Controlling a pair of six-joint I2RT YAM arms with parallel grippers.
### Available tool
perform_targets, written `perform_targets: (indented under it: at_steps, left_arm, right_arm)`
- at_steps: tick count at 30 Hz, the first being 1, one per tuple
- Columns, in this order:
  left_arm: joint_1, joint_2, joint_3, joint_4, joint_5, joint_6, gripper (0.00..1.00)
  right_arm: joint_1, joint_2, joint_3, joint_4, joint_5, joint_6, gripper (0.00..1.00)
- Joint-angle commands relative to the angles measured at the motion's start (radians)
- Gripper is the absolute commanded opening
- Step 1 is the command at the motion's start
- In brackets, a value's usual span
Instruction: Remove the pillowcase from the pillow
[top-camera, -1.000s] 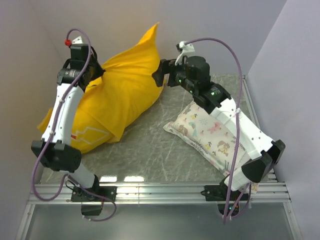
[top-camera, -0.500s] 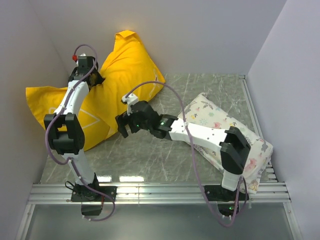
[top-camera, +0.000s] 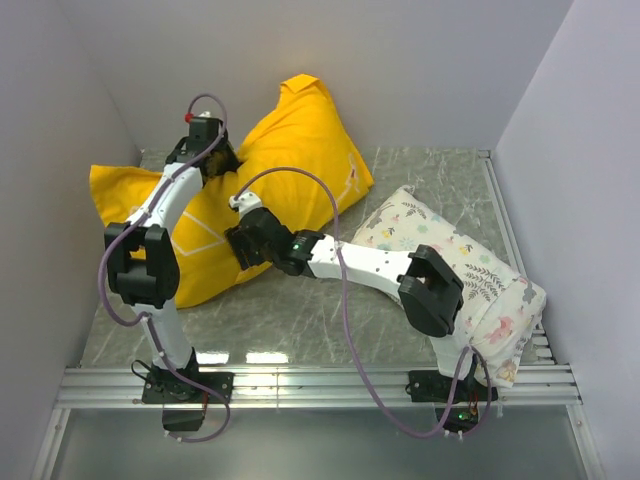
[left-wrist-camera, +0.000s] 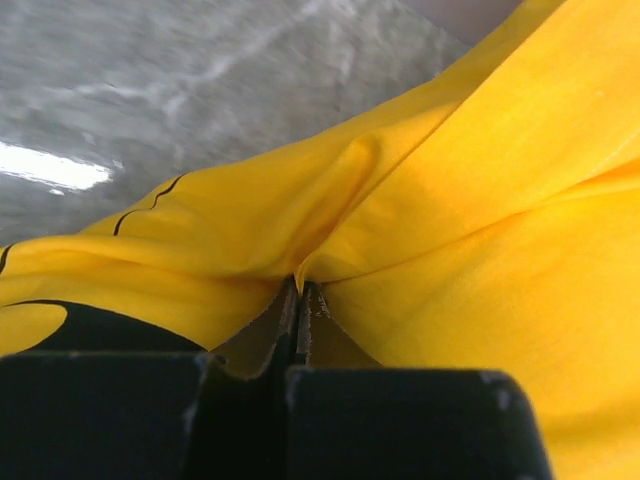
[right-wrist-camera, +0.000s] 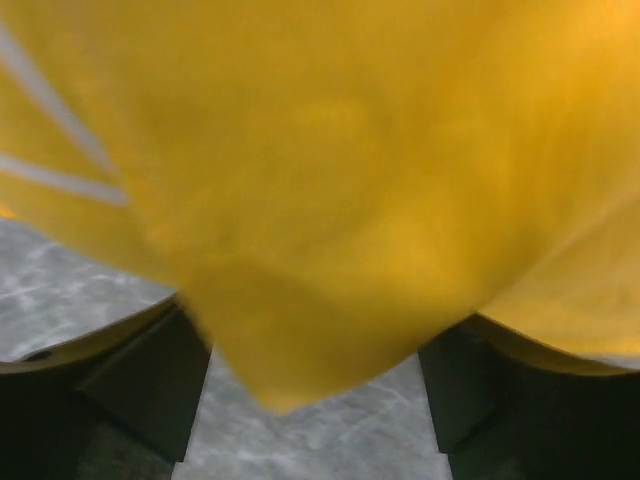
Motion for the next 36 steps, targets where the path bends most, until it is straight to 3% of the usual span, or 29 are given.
perform_targets:
  at_steps: [1, 4, 6, 7, 9, 10, 13, 17, 19, 24, 30, 36]
  left_arm:
    - [-0.044, 0.011, -0.005, -0.125, 0.091, -0.019, 0.03]
    - [-0.043, -0.015, 0.03, -0.16, 0.034, 0.009, 0.11]
    - [-0.043, -0.024, 0.079, -0.201, 0.003, 0.036, 0.23]
    - [-0.043, -0.038, 0.096, -0.209, -0.023, 0.047, 0.37]
    - [-0.043, -0.061, 0.135, -0.229, -0.034, 0.074, 0.52]
    - [-0.043, -0.093, 0.145, -0.232, -0.034, 0.081, 0.69]
    - [-0.041, -0.175, 0.167, -0.231, -0.101, 0.098, 0.82]
    - [-0.058, -0.288, 0.121, -0.24, -0.161, 0.098, 0.86]
    - [-0.075, -0.37, 0.074, -0.231, -0.215, 0.09, 0.86]
    - [-0.107, -0.57, -0.176, -0.182, -0.29, 0.033, 0.86]
    - [-0.216, -0.651, -0.416, -0.128, -0.337, -0.049, 0.85]
    - [-0.348, -0.668, -0.551, -0.096, -0.446, -0.145, 0.87]
  right_arm:
    - [-0.022, -0.015, 0.03, -0.026, 0.1, 0.043, 0.54]
    - [-0.042, -0.061, -0.018, -0.019, 0.128, 0.064, 0.25]
    - [-0.053, -0.102, -0.061, 0.003, 0.11, 0.076, 0.23]
    - [-0.065, -0.115, -0.072, 0.004, 0.107, 0.079, 0.2]
    - [-0.076, -0.142, -0.093, 0.01, 0.088, 0.084, 0.17]
    - [-0.09, -0.148, -0.098, 0.01, 0.076, 0.092, 0.16]
    - [-0.11, -0.173, -0.113, 0.023, 0.013, 0.107, 0.15]
    - [-0.147, -0.184, -0.11, 0.036, -0.063, 0.127, 0.14]
    - [-0.159, -0.19, -0.105, 0.041, -0.118, 0.141, 0.23]
    - [-0.19, -0.188, -0.081, 0.043, -0.149, 0.162, 0.31]
    - [-0.213, -0.129, 0.003, -0.02, -0.165, 0.167, 0.06]
    - [-0.236, -0.138, -0.021, -0.007, -0.186, 0.207, 0.0]
